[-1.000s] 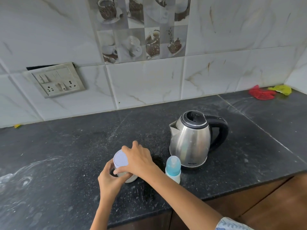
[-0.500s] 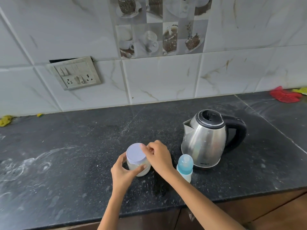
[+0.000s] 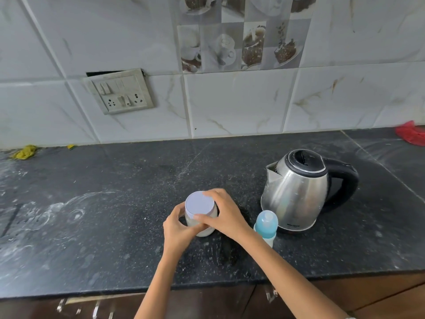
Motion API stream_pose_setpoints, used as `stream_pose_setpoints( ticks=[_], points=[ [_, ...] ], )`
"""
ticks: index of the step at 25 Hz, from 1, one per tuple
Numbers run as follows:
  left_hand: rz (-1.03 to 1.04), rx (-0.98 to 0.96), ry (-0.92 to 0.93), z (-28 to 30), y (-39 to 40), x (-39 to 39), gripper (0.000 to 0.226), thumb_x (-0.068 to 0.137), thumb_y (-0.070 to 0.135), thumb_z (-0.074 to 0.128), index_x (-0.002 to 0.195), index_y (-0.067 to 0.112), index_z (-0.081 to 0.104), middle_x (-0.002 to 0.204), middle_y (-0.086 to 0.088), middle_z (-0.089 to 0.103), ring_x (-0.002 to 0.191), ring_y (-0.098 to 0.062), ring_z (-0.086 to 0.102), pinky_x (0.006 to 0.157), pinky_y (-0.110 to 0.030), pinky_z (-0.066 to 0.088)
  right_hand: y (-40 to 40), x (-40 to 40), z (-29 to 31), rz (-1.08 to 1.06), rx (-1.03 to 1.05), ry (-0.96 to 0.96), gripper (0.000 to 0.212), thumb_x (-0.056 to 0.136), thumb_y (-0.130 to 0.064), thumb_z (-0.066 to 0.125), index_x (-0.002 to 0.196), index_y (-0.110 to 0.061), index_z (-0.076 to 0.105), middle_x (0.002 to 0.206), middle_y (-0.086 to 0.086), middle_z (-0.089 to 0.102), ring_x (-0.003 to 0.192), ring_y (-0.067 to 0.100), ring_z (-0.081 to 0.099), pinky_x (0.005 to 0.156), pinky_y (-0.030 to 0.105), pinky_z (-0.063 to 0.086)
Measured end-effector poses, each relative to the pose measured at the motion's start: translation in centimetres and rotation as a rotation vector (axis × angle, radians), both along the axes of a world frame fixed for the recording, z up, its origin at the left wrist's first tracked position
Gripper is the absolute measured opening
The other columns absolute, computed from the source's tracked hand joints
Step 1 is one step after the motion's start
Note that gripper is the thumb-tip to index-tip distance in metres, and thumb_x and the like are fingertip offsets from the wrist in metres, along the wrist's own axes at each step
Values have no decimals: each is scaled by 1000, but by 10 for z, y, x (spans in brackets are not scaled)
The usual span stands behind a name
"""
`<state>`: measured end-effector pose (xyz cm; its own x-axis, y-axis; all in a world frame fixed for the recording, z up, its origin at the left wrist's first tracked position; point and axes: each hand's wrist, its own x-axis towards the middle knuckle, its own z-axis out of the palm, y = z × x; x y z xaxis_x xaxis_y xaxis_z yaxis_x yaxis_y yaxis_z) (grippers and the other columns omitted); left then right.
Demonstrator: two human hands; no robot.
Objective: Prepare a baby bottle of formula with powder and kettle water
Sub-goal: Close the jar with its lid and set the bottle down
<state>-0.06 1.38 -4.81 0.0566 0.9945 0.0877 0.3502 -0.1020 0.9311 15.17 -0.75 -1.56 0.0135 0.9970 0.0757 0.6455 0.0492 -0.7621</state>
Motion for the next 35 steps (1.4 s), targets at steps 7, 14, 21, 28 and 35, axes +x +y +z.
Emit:
stream_pose_setpoints(
  ticks=[7,14,21,28,35],
  points=[
    [61,70,-67,-5,-11,9,59,52,43,73,108,30,61,97,18,68,95,-1,61,82,-23,46,7,-9,-15,42,65,-217,57,85,-46,67,139,-34,52,152,-2,36,135,24,37,112,38,35],
    [64,65,-57,-8,-11,8,64,53,47,73,112,28,59,101,16,67,98,-3,61,87,-32,51,3,-20,-16,-42,63,-234,56,86,-47,64,139,-33,52,153,1,35,134,27,38,112,39,36],
    [69,65,23,-11,-10,5,77,50,48,88,116,29,53,110,11,62,106,-13,57,92,-43,50,-28,48,45,118,-12,-320,44,88,-38,68,127,-19,64,130,0,63,118,18,59,100,39,46],
    [55,43,50,-17,-8,4,83,46,65,77,117,32,51,111,9,60,113,-21,51,96,-39,44,-89,90,67,-29,-144,-430,64,83,-47,70,141,-31,48,137,-6,54,123,17,54,95,38,49],
    [63,28,79,-12,-7,3,93,44,66,79,125,31,46,110,16,57,117,-22,47,97,-38,40,-93,95,22,-189,-61,-186,53,76,-11,81,121,-27,56,121,2,62,111,26,59,93,48,53]
  ],
)
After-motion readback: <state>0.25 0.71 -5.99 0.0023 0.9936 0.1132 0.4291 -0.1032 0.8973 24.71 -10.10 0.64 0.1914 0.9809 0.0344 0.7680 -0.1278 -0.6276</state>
